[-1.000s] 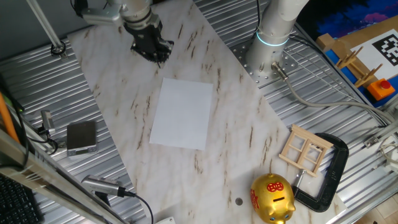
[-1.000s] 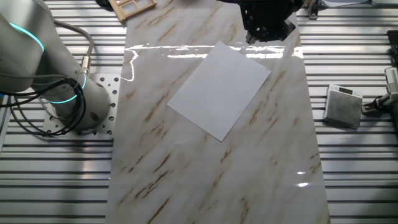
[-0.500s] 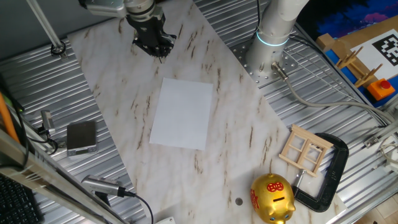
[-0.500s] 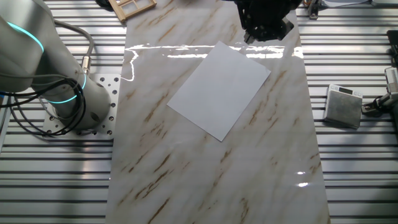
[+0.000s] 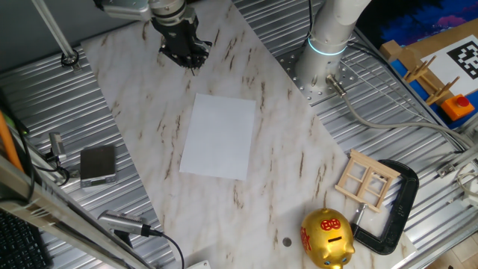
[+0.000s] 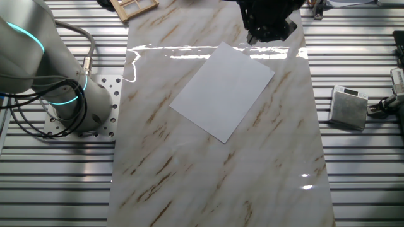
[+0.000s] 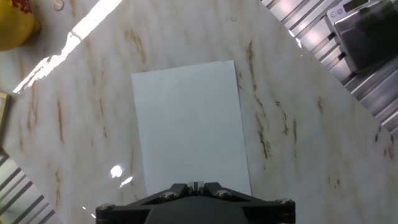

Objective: Flip over and spread out the paper that is laid flat on the table

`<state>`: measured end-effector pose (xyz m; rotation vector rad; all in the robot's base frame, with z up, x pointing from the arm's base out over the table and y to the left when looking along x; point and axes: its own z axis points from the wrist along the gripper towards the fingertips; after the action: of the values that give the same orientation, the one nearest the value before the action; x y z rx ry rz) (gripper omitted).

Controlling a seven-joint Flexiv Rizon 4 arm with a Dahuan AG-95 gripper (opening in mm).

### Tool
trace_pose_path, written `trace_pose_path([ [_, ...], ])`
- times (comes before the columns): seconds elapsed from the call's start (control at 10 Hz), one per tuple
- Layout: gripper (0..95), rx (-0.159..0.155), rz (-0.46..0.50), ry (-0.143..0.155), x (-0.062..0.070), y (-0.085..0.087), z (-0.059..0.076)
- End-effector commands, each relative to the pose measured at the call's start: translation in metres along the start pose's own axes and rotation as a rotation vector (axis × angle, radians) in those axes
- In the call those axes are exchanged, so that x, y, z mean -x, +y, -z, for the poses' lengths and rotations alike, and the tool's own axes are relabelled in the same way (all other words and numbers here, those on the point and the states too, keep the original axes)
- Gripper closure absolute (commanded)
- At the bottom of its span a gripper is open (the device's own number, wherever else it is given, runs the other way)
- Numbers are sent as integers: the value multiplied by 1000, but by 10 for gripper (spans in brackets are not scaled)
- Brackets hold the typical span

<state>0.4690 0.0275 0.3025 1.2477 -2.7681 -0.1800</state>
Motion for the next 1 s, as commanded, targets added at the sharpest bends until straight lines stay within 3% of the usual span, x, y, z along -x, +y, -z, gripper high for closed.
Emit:
trace_pose_path([
  [0.1,950,1,0,1,0,0,1],
  [0.9,950,1,0,1,0,0,1],
  [1.0,950,-33,-127,-19,-58,63,-62],
])
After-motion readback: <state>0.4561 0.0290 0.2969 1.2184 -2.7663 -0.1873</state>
